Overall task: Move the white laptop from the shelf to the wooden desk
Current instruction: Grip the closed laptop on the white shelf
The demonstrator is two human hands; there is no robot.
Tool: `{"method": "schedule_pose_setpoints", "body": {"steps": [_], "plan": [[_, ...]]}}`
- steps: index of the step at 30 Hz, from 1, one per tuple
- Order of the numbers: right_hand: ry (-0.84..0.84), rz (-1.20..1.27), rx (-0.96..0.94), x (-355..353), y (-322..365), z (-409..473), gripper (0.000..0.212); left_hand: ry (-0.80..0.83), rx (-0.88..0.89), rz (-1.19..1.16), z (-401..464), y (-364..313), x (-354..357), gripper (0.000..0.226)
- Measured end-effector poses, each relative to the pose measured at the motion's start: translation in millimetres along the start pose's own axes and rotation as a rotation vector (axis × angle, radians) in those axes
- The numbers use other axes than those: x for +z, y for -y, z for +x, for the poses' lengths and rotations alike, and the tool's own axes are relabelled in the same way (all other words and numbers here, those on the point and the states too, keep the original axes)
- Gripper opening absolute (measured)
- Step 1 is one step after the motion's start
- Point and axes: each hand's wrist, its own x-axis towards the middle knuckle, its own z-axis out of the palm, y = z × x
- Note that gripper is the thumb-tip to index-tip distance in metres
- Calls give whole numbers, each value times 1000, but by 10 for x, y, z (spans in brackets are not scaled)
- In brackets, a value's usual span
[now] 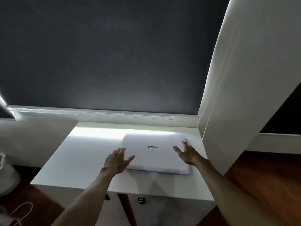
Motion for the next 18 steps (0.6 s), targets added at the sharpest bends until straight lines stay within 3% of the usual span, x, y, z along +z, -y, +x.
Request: {"method": "schedule_pose_setpoints", "body": {"steps": [7,13,18], "plan": [[-61,31,154,229,-28,303,82,-61,-98,-211,389,73,232,59],[-140,209,408,278,10,577,75,-123,-262,-391,638,25,320,77],[-88,339,455,170,-3,759,83,-52,-397,-498,887,89,298,93]]}}
